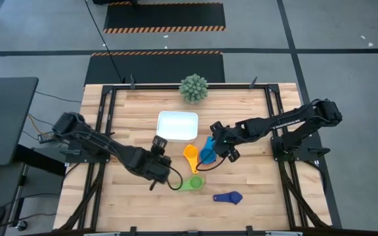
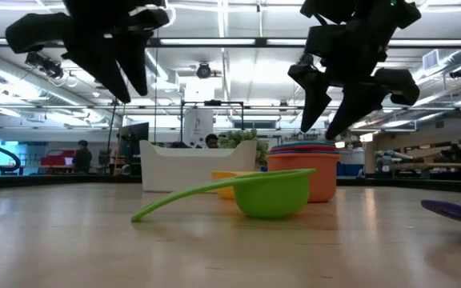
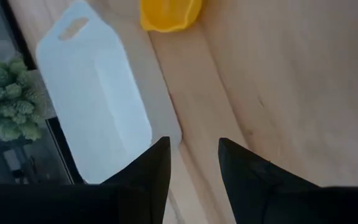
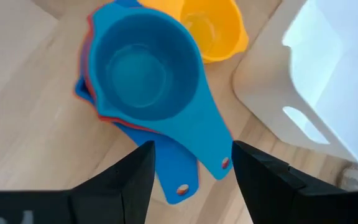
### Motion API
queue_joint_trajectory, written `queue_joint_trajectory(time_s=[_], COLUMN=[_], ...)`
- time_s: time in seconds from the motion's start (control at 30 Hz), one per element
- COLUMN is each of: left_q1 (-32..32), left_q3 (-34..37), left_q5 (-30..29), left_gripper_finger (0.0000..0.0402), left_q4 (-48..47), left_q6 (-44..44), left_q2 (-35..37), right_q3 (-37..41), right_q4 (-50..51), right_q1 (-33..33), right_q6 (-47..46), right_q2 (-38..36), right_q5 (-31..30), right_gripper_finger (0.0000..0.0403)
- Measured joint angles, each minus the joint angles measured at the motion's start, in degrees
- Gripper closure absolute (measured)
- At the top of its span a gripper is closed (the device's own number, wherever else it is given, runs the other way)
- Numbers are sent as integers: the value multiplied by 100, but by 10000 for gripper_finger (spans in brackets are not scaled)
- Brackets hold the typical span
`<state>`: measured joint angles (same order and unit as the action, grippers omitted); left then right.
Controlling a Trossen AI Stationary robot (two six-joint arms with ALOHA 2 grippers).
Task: Nest measuring cups in basket
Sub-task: Stack the left stacked nesting cups on the right stacked nesting cup
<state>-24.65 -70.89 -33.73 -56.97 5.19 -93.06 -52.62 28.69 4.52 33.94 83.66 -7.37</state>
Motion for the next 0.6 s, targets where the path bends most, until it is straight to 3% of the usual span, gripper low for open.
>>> queue_joint_trajectory(time_s=[0.2,0.6], left_q1=[42,53], left_q3=[725,1876], left_q5=[-106,-245], left_gripper_finger=[261,261], left_q4=[700,1705], left_q6=[138,226], left_q2=[770,2097], right_q3=[-345,-1219], right_q4=[566,1008], right_q1=[-31,-273], right_q6=[-394,-329], right_q2=[75,783], right_q5=[126,239], right_gripper_finger=[184,170])
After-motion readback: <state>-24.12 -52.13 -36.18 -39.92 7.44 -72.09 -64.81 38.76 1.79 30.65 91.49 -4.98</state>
